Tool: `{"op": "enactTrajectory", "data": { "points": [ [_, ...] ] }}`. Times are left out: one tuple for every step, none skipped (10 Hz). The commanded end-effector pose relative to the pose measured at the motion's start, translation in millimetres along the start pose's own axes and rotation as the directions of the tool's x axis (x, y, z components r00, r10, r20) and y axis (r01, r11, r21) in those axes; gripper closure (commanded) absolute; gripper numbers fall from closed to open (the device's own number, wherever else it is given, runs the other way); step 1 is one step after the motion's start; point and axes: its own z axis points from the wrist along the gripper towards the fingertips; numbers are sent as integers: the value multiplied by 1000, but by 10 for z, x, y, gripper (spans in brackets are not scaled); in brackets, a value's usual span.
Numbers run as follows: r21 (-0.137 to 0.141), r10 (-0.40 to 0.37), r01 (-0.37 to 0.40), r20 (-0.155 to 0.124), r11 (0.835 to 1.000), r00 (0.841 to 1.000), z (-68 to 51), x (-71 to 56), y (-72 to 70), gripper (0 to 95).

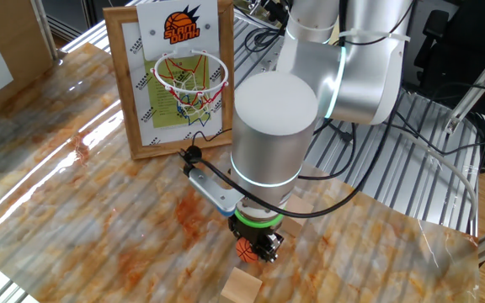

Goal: Grab a basketball, release it and shoot it into the basket

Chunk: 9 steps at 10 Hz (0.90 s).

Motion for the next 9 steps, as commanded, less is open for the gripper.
{"op": "enactTrajectory", "data": {
  "points": [
    [-2, -4, 4, 5, 1000, 1000, -146, 34, -67, 950],
    [-3, -10, 10, 3, 1000, 1000, -218, 46, -102, 950],
    [-3, -19, 19, 4, 1000, 1000, -333, 84, -169, 950],
    [-2, -23, 23, 7, 1000, 1000, -414, 115, -210, 950],
    [3, -29, 29, 8, 1000, 1000, -513, 140, -251, 950],
    [7, -35, 35, 6, 999, 999, -602, 138, -259, 950],
    [21, -40, 40, 3, 999, 999, -719, 122, -252, 950],
    [22, -42, 42, 2, 999, 999, -757, 121, -262, 950],
    [27, -44, 44, 4, 999, 999, -919, 112, -271, 950]
  ]
}}
